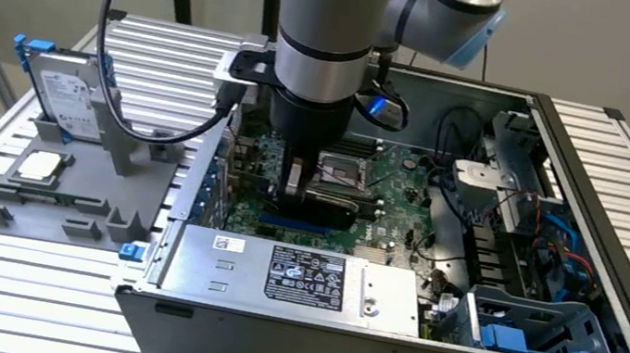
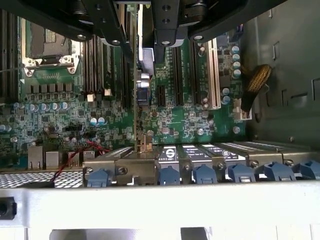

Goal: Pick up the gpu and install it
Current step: 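Insert the gpu into the slot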

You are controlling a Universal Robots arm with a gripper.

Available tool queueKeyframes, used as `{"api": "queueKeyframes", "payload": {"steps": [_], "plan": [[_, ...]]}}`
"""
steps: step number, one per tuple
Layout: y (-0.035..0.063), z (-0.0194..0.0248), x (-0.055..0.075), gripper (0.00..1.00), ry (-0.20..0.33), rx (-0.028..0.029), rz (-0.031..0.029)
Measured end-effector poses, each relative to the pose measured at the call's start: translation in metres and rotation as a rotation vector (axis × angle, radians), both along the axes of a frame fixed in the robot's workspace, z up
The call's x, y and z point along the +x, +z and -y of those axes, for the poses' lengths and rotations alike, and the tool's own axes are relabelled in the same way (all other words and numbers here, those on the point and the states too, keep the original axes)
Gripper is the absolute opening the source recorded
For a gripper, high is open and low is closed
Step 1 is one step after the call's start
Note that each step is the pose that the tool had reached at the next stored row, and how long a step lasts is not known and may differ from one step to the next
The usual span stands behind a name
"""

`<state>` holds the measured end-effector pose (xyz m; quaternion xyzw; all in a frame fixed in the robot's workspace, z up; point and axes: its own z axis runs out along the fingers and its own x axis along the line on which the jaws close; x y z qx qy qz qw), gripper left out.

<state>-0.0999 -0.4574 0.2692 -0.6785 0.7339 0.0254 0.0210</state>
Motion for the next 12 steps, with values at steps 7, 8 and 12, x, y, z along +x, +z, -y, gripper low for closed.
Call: {"api": "queueKeyframes", "payload": {"steps": [7, 8, 12], "plan": [[-0.0054, -0.0001, -0.0007, 0.00, 0.001, -0.0011, 0.0000], [-0.0059, -0.0004, -0.0008, 0.00, 0.002, -0.0013, 0.0000], [-0.0073, -0.0033, -0.0009, 0.00, 0.013, -0.0012, 0.0002]]}}
